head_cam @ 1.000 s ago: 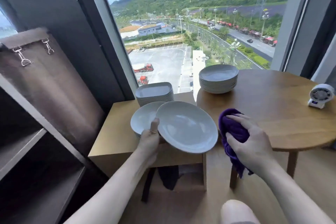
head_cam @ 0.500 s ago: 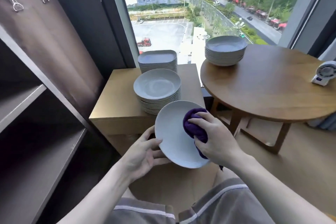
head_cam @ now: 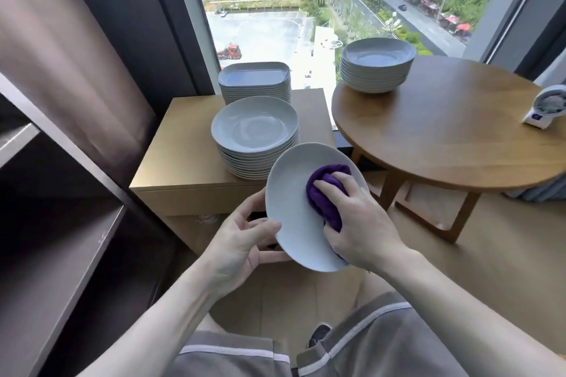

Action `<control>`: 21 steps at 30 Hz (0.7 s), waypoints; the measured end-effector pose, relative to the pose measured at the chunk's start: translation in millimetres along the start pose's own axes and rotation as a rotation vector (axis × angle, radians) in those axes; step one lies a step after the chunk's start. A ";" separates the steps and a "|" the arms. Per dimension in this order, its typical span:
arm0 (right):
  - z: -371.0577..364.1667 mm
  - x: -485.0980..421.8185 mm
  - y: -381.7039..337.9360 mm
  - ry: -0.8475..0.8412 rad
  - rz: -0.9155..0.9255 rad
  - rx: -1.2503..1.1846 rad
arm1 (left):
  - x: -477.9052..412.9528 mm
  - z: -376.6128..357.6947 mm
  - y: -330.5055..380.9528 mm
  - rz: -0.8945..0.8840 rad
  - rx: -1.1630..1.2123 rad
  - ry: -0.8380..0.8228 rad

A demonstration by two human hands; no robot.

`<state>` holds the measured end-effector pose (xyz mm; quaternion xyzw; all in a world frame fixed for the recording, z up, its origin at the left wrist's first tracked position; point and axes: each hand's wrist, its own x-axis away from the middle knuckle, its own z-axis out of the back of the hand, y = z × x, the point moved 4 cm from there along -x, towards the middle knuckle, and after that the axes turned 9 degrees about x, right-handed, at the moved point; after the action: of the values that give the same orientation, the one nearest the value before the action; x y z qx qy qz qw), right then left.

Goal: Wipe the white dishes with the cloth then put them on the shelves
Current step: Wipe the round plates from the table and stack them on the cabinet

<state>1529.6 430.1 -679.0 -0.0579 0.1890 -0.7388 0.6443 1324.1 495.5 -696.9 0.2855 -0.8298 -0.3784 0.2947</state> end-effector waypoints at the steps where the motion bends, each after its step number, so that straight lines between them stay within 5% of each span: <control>1: 1.8 0.1 -1.8 0.014 0.006 0.010 | -0.2 -1.1 0.1 0.001 0.002 -0.017; 10: -10.1 15.6 -37.6 -0.148 0.332 0.079 | -1.0 3.7 2.7 -0.029 0.025 0.017; 21: -2.3 0.9 3.7 -0.244 0.177 0.164 | -0.8 12.6 6.9 -0.055 -0.047 0.099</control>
<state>1532.2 429.3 -682.6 -0.0774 0.0528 -0.6796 0.7276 1314.0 505.6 -698.4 0.3194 -0.7969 -0.3911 0.3316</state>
